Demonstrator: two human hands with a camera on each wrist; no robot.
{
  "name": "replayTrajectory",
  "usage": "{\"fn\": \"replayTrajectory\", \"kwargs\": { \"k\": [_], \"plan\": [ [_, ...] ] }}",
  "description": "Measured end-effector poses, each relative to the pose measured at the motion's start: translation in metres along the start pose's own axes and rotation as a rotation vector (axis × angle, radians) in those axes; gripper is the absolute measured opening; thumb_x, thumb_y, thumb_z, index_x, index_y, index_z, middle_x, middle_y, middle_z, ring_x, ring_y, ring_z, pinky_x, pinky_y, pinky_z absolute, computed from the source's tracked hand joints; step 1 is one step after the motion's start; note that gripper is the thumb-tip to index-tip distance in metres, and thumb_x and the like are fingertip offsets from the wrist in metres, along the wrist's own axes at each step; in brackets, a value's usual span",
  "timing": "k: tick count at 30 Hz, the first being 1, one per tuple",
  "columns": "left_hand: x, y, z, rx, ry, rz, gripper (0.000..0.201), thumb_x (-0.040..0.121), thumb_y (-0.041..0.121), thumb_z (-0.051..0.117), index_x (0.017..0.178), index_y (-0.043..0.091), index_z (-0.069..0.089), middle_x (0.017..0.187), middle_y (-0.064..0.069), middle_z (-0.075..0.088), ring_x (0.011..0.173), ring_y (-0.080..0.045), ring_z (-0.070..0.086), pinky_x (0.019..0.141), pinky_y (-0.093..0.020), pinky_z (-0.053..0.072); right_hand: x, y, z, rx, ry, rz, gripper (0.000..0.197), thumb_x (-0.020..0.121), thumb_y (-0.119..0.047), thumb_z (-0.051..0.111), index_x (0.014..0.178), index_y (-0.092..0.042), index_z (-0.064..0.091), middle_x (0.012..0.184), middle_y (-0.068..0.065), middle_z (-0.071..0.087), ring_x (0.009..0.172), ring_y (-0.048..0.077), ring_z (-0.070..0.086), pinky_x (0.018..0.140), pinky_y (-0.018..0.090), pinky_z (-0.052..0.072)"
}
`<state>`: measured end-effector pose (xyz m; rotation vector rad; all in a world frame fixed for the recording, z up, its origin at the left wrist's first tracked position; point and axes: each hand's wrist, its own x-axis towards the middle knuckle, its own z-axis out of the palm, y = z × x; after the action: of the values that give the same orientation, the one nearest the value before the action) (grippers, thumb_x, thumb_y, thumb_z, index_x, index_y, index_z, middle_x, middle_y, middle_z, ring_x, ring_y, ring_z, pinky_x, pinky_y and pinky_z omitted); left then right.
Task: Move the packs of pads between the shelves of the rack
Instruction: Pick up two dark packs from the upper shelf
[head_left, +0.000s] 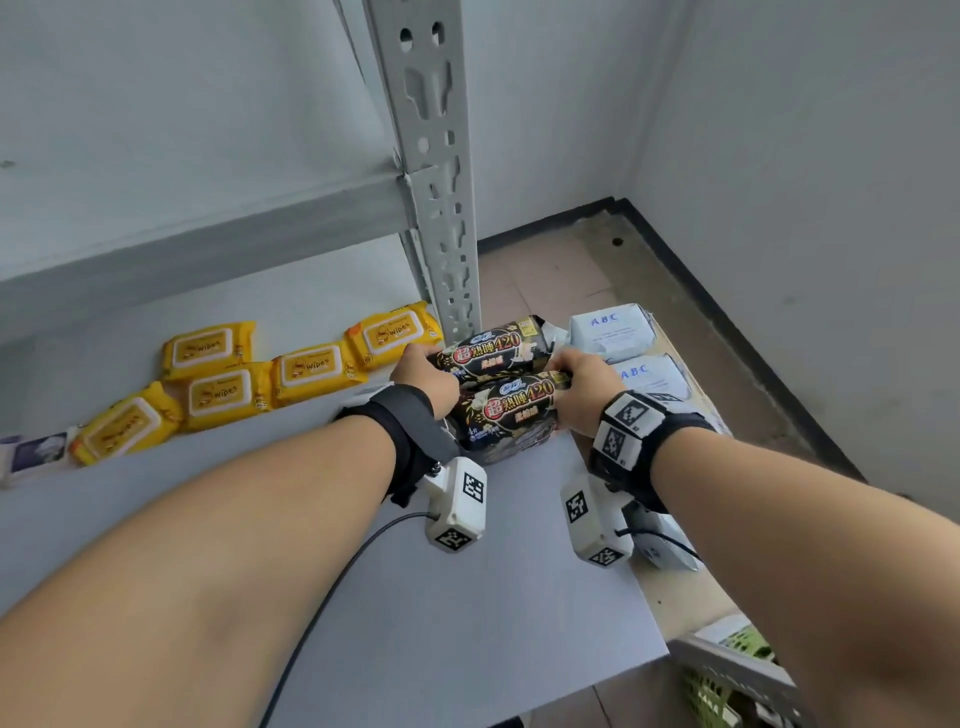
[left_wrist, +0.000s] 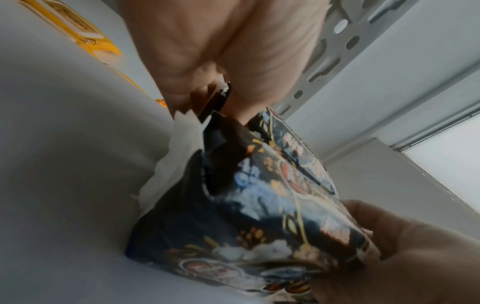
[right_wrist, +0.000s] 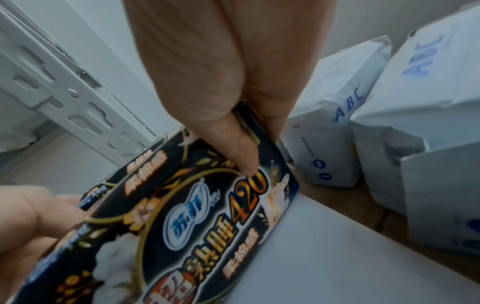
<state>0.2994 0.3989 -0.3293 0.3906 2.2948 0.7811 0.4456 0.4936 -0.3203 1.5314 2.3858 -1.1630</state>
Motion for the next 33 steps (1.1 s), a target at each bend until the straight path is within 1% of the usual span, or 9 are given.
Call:
{"fn": "replayTrajectory", "kwargs": {
  "k": [4,7,10,12,18,23,26,28,33],
  "plan": [
    [-0.003,0.002,-0.001,-0.027,0.005,0.000,0.052,0.087,0.003,0.054,0.136,0.016,0.042,0.130,-0.010,0.054,0.115,-0.027,0.053,0.086,-0.029,0.045,0.005,-0.001,0.002,0.009,-0.013,0.023,0.033,0.087,-0.005,0.057,0.116,-0.020,0.056,0.099,0.000,0.059,0.086,0.015,0.053,0.074,0.024,0.042],
    [-0.008,0.005,-0.007,-0.024,-0.023,-0.002,0.057,0.086,0.003,0.058,0.139,0.017,0.041,0.133,-0.010,0.052,0.118,-0.026,0.052,0.088,-0.028,0.045,0.002,-0.004,-0.002,-0.033,-0.067,0.065,0.048,0.084,-0.003,0.061,0.126,-0.022,0.049,0.112,0.002,0.061,0.090,0.016,0.054,0.077,0.025,0.045],
    [-0.016,0.006,-0.019,-0.035,-0.063,0.004,0.063,0.084,0.011,0.064,0.142,0.013,0.039,0.139,-0.009,0.047,0.124,-0.024,0.048,0.087,-0.024,0.040,-0.005,-0.013,-0.009,-0.131,-0.109,0.110,0.069,0.076,-0.002,0.069,0.136,-0.022,0.040,0.124,0.008,0.056,0.104,0.024,0.057,0.090,0.036,0.051],
    [-0.022,0.004,-0.031,-0.050,-0.073,0.009,0.064,0.083,0.018,0.067,0.140,0.012,0.040,0.141,-0.009,0.046,0.126,-0.024,0.046,0.090,-0.024,0.038,-0.013,-0.024,-0.017,-0.161,-0.102,0.132,0.078,0.072,0.001,0.071,0.139,-0.022,0.037,0.128,0.010,0.051,0.111,0.028,0.055,0.094,0.040,0.051],
    [-0.052,-0.002,-0.088,-0.171,-0.038,0.087,0.054,0.079,0.023,0.072,0.129,0.016,0.053,0.130,-0.006,0.055,0.117,-0.022,0.055,0.098,-0.027,0.043,-0.049,-0.087,-0.028,-0.136,0.035,0.006,0.068,0.074,-0.011,0.073,0.135,-0.021,0.043,0.127,0.007,0.052,0.111,0.024,0.052,0.093,0.037,0.050],
    [-0.088,-0.019,-0.184,-0.293,0.023,0.227,0.039,0.080,0.022,0.070,0.118,0.018,0.060,0.119,-0.002,0.061,0.106,-0.018,0.059,0.094,-0.028,0.047,-0.095,-0.180,-0.008,0.134,0.035,-0.186,0.060,0.076,-0.023,0.075,0.130,-0.017,0.051,0.127,0.006,0.058,0.109,0.020,0.059,0.095,0.034,0.049],
    [-0.113,-0.044,-0.265,-0.325,0.070,0.312,0.033,0.082,0.025,0.070,0.113,0.019,0.060,0.106,0.004,0.060,0.091,-0.011,0.059,0.072,-0.020,0.046,-0.129,-0.251,0.018,0.212,0.028,-0.297,0.052,0.077,-0.029,0.075,0.124,-0.014,0.056,0.119,0.007,0.062,0.090,0.016,0.061,0.083,0.029,0.049],
    [-0.129,-0.070,-0.325,-0.348,0.125,0.348,0.030,0.083,0.024,0.068,0.111,0.020,0.059,0.102,0.005,0.060,0.089,-0.011,0.058,0.065,-0.017,0.044,-0.156,-0.301,0.041,0.238,0.011,-0.360,0.051,0.078,-0.032,0.075,0.122,-0.012,0.057,0.119,0.010,0.062,0.087,0.015,0.059,0.082,0.030,0.048],
    [-0.154,-0.148,-0.469,-0.382,0.247,0.335,0.023,0.083,0.022,0.066,0.104,0.021,0.059,0.104,-0.003,0.064,0.100,-0.020,0.061,0.086,-0.028,0.047,-0.223,-0.406,0.100,0.180,0.027,-0.404,0.057,0.077,-0.046,0.071,0.124,-0.016,0.057,0.122,0.005,0.062,0.104,0.019,0.059,0.089,0.031,0.047]
  ]
}}
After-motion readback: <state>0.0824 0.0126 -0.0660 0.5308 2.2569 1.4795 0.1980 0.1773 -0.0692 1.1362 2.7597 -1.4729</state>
